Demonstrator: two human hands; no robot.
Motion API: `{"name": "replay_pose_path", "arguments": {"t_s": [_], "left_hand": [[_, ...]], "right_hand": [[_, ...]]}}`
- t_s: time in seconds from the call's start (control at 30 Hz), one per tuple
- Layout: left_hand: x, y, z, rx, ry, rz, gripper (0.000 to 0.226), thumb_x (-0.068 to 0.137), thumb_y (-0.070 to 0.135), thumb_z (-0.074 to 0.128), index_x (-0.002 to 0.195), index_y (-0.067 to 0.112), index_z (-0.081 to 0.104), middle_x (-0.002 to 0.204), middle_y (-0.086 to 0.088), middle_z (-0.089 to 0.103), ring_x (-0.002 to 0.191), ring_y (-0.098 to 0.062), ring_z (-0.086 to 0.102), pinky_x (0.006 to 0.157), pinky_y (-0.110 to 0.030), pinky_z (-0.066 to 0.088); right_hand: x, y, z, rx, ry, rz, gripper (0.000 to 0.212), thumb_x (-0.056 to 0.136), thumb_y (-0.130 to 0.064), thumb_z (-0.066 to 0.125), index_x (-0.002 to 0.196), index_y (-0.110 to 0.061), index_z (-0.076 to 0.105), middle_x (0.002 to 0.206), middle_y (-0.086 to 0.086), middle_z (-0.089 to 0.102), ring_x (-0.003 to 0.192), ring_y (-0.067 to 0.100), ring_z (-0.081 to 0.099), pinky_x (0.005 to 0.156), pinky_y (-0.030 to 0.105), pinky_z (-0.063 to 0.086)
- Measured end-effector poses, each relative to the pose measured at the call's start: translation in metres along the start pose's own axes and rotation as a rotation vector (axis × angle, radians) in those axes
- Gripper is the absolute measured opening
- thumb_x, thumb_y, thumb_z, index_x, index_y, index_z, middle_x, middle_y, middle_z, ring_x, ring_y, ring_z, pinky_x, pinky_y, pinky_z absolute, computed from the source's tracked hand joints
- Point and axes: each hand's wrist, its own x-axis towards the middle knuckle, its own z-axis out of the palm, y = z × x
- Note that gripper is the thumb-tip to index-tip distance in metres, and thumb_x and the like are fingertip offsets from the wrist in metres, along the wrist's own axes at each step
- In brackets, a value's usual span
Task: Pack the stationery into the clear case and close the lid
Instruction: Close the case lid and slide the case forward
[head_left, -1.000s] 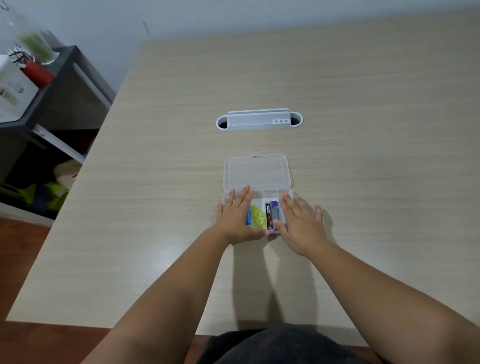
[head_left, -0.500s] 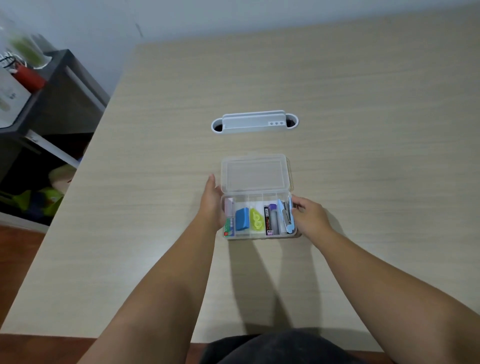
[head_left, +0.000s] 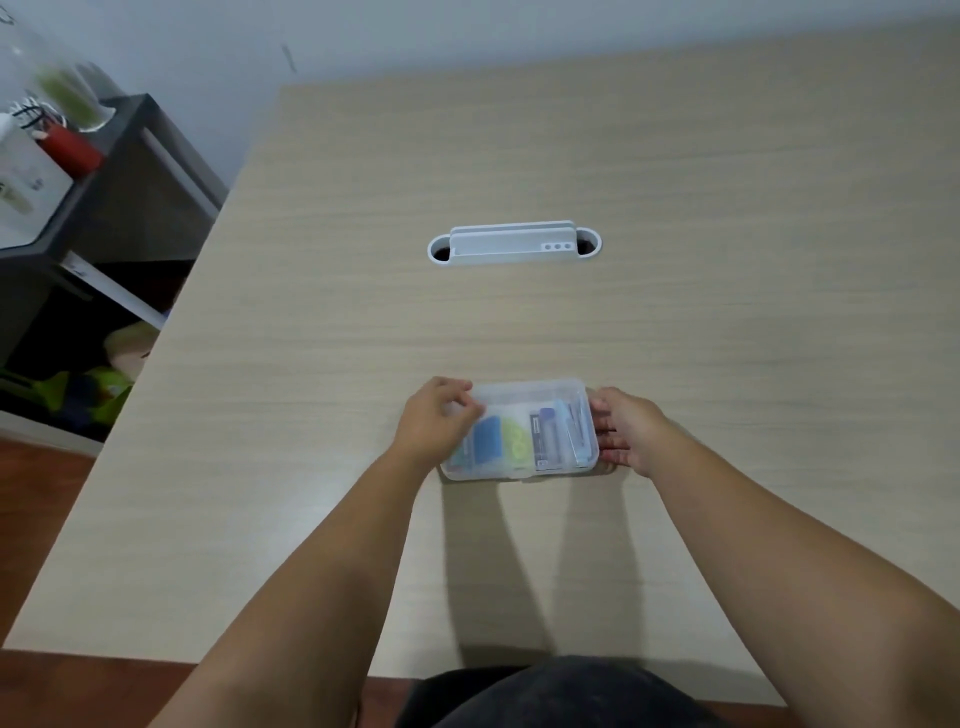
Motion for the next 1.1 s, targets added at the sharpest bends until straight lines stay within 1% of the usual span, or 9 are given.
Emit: {"name": "replay_pose_path", "arguments": {"t_s": [0.07,0.13,0.2,0.3,0.4,0.47,0.6,0.73,1.1], "left_hand": [[-0.003,-0.004,0.013,0.422,0.000,0.210,0.035,0.088,0.044,0.061,0.117,0.027,0.065,0.140,0.003,0.053,0.134,-0.024,0.044,0.111,-0.041,0.034],[-0.013,-0.004,0.027,0.565,-0.011,0.199,0.057,0.096,0.051,0.043,0.147,0.028,0.037,0.161,0.006,0.026,0.150,-0.024,0.016,0.122,-0.047,0.014],[-0.024,-0.003,0.040,0.564,-0.034,0.120,0.064,0.100,0.052,0.026,0.156,0.024,0.011,0.165,0.007,0.003,0.153,-0.022,-0.005,0.123,-0.047,0.000],[-0.031,-0.009,0.048,0.557,-0.037,0.082,0.065,0.101,0.051,0.019,0.157,0.023,-0.001,0.165,0.006,-0.008,0.152,-0.022,-0.013,0.122,-0.046,-0.005],[-0.029,-0.012,0.050,0.570,-0.049,0.094,0.067,0.100,0.052,0.016,0.156,0.022,-0.004,0.165,0.006,-0.012,0.151,-0.021,-0.015,0.122,-0.046,-0.006],[-0.030,-0.014,0.053,0.565,-0.040,0.107,0.069,0.097,0.053,0.012,0.156,0.022,-0.006,0.164,0.006,-0.013,0.151,-0.020,-0.016,0.123,-0.047,-0.005],[-0.027,-0.021,0.054,0.566,-0.017,0.136,0.070,0.095,0.053,0.011,0.156,0.023,-0.005,0.165,0.006,-0.011,0.147,-0.015,-0.020,0.121,-0.044,-0.006],[-0.007,-0.020,0.051,0.578,-0.032,0.166,0.070,0.095,0.054,0.011,0.156,0.023,-0.005,0.165,0.005,-0.011,0.148,-0.016,-0.019,0.119,-0.041,-0.010],[0.075,-0.005,0.038,0.547,-0.052,0.188,0.066,0.100,0.052,0.021,0.156,0.026,-0.003,0.164,0.010,-0.011,0.152,-0.020,-0.013,0.121,-0.046,-0.003]], "right_hand": [[0.003,0.004,0.008,-0.315,0.187,-0.147,0.042,0.087,-0.035,0.048,0.114,-0.007,0.066,0.122,0.020,0.065,0.098,0.032,0.062,0.086,0.038,0.049],[-0.002,0.012,0.020,-0.703,0.362,-0.413,0.049,0.093,-0.033,0.044,0.138,-0.015,0.047,0.148,0.013,0.043,0.132,0.033,0.042,0.109,0.042,0.034],[-0.010,0.023,0.029,-0.962,0.367,-0.671,0.053,0.097,-0.035,0.039,0.148,-0.021,0.031,0.160,0.004,0.024,0.145,0.029,0.022,0.118,0.042,0.020],[-0.003,0.042,0.034,-1.183,0.280,-0.772,0.055,0.100,-0.039,0.025,0.152,-0.022,0.020,0.164,-0.001,0.008,0.151,0.022,0.005,0.123,0.042,0.004],[0.006,0.050,0.030,-1.245,0.280,-0.844,0.064,0.094,-0.043,0.010,0.153,-0.022,0.020,0.164,-0.003,0.009,0.151,0.020,0.004,0.121,0.040,-0.003],[0.011,0.055,0.029,-1.281,0.273,-0.900,0.062,0.094,-0.041,0.011,0.152,-0.022,0.022,0.162,-0.003,0.015,0.151,0.020,0.011,0.118,0.036,-0.006],[0.017,0.057,0.031,-1.252,0.249,-0.869,0.060,0.094,-0.040,0.015,0.152,-0.024,0.023,0.161,-0.006,0.018,0.150,0.017,0.012,0.119,0.036,0.001],[0.022,0.046,0.034,-1.219,0.291,-0.858,0.058,0.094,-0.038,0.022,0.147,-0.022,0.037,0.157,-0.003,0.033,0.146,0.022,0.029,0.116,0.039,0.012],[0.067,-0.018,0.036,-1.200,0.266,-0.831,0.067,0.089,-0.046,0.003,0.152,-0.029,0.020,0.162,-0.010,0.013,0.151,0.015,0.009,0.120,0.044,0.012]]}}
